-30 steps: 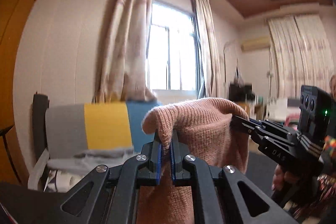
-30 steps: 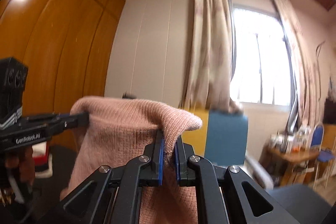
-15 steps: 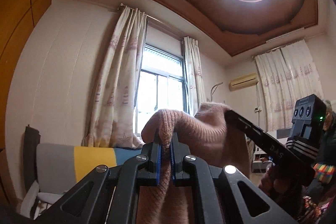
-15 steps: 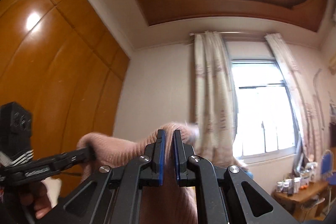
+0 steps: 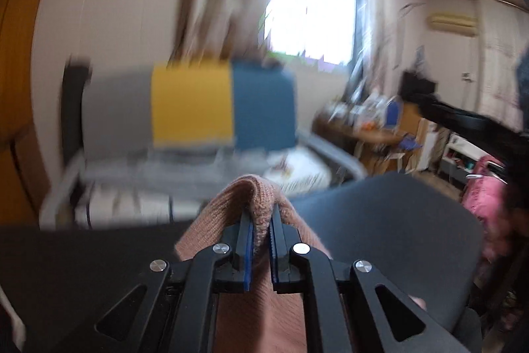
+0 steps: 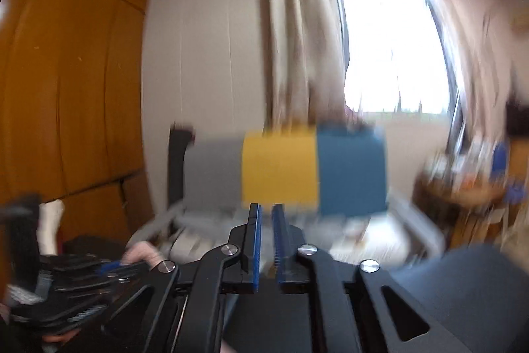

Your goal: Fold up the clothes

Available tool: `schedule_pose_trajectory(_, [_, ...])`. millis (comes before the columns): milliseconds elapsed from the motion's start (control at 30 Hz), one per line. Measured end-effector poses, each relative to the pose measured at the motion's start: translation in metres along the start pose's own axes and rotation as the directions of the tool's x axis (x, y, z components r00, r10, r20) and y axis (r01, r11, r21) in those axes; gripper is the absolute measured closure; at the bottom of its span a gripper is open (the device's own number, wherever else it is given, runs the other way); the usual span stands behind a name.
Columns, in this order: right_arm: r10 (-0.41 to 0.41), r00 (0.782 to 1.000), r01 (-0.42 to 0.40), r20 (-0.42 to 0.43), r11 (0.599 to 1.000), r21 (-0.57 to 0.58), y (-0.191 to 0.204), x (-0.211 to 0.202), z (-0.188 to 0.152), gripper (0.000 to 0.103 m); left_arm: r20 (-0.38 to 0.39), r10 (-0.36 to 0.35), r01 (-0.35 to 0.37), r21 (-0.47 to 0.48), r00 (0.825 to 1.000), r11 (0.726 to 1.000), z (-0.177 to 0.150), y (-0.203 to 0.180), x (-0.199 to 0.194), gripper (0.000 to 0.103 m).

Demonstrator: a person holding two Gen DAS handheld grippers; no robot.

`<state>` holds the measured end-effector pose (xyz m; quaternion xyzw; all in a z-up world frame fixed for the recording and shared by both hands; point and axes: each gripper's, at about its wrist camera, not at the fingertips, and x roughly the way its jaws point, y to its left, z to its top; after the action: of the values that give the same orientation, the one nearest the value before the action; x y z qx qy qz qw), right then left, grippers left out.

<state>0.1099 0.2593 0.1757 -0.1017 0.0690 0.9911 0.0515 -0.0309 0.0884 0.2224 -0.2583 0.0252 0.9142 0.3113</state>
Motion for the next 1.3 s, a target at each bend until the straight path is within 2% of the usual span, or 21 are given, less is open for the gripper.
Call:
schedule_pose_trajectory(33, [0.053,0.996,-0.048,-0.079,0.997,0.054,-0.008,0.014,-0.013,0.080,-0.053,0.003,-0.005,-0.033,0.999,0.999,-0.010,0.011,0.019,0.096])
schedule_pose_trajectory(67, [0.115,0.980,-0.099,-0.161,0.989,0.109,-0.016,0.025,-0.029,0.060,-0.116,0.005,-0.014,-0.079,0.993,0.997,-0.024,0.025,0.039,0.096])
schedule_pose_trajectory(100, [0.155,0.962,-0.124,-0.225,0.981,0.148,-0.020,0.032,-0.047,0.047,-0.186,-0.002,-0.024,-0.136,0.983,0.990,-0.043,0.039,0.054,0.095])
schedule_pose_trajectory(167, [0.194,0.922,-0.133,-0.336,0.971,0.197,-0.025,0.037,-0.089,0.043,-0.309,-0.033,-0.044,-0.241,0.950,0.970,-0.080,0.062,0.072,0.091])
schedule_pose_trajectory(200, [0.191,0.902,-0.116,-0.388,0.971,0.208,-0.026,0.035,-0.113,0.042,-0.341,-0.053,-0.043,-0.267,0.939,0.963,-0.093,0.069,0.073,0.086])
schedule_pose_trajectory(300, [0.191,0.844,-0.089,-0.501,0.971,0.221,-0.031,0.030,-0.169,0.040,-0.347,-0.108,0.011,-0.270,0.932,0.963,-0.111,0.072,0.053,0.081])
schedule_pose_trajectory(367, [0.154,0.832,-0.053,-0.533,0.979,0.199,-0.035,0.031,-0.192,0.039,-0.351,-0.145,0.048,-0.272,0.925,0.961,-0.123,0.075,0.040,0.076])
schedule_pose_trajectory(500, [0.104,0.815,-0.023,-0.570,0.989,0.148,-0.040,0.047,-0.199,0.036,-0.358,-0.218,0.120,-0.277,0.908,0.953,-0.147,0.080,0.013,0.071])
schedule_pose_trajectory(533, [0.100,0.802,-0.032,-0.589,0.992,0.126,-0.038,0.052,-0.199,0.034,-0.360,-0.236,0.138,-0.278,0.902,0.951,-0.153,0.081,0.007,0.068])
schedule_pose_trajectory(600, [0.071,0.745,-0.049,-0.663,0.997,0.052,-0.032,0.069,-0.199,0.032,-0.363,-0.254,0.156,-0.277,0.897,0.948,-0.164,0.081,-0.003,0.062])
schedule_pose_trajectory(633, [0.050,0.726,-0.056,-0.686,0.998,0.014,-0.028,0.074,-0.200,0.032,-0.363,-0.234,0.138,-0.269,0.902,0.953,-0.168,0.078,-0.003,0.058])
schedule_pose_trajectory(667, [0.032,0.728,-0.063,-0.685,0.998,-0.021,-0.023,0.073,-0.202,0.038,-0.363,-0.213,0.120,-0.262,0.907,0.958,-0.172,0.074,-0.003,0.055])
schedule_pose_trajectory(700, [0.024,0.733,-0.075,-0.679,0.996,-0.046,-0.019,0.071,-0.203,0.065,-0.363,-0.193,0.102,-0.255,0.912,0.962,-0.176,0.070,-0.003,0.054])
schedule_pose_trajectory(767, [0.025,0.762,-0.080,-0.647,0.995,-0.055,-0.016,0.062,-0.200,0.087,-0.362,-0.152,0.066,-0.241,0.920,0.968,-0.184,0.063,-0.003,0.054])
schedule_pose_trajectory(800, [0.010,0.785,-0.062,-0.619,0.996,-0.062,-0.016,0.055,-0.197,0.089,-0.357,-0.149,0.053,-0.265,0.922,0.963,-0.188,0.062,-0.003,0.054])
schedule_pose_trajectory(900, [-0.031,0.844,-0.009,-0.536,0.997,-0.072,-0.018,0.030,-0.182,0.091,-0.324,-0.184,0.036,-0.413,0.928,0.910,-0.200,0.068,-0.004,0.054])
schedule_pose_trajectory(967, [-0.066,0.880,0.031,-0.471,0.996,-0.083,-0.021,0.010,-0.167,0.091,-0.295,-0.166,0.035,-0.403,0.941,0.915,-0.199,0.065,-0.012,0.055])
schedule_pose_trajectory(1033, [-0.129,0.917,0.083,-0.378,0.987,-0.134,-0.023,-0.011,-0.141,0.091,-0.230,-0.161,0.059,-0.394,0.960,0.917,-0.197,0.064,-0.024,0.055])
schedule_pose_trajectory(1100, [-0.186,0.944,0.138,-0.273,0.973,-0.187,-0.025,-0.025,-0.111,0.092,-0.197,-0.183,0.090,-0.404,0.963,0.910,-0.195,0.066,-0.032,0.054])
schedule_pose_trajectory(1200, [-0.273,0.948,0.225,-0.167,0.940,-0.256,-0.033,-0.025,-0.073,0.092,-0.228,-0.210,0.110,-0.385,0.951,0.916,-0.194,0.062,-0.032,0.054])
schedule_pose_trajectory(1300, [-0.337,0.930,0.290,-0.147,0.919,-0.269,-0.052,-0.011,-0.061,0.092,-0.274,-0.200,0.108,-0.318,0.941,0.942,-0.193,0.050,-0.028,0.051])
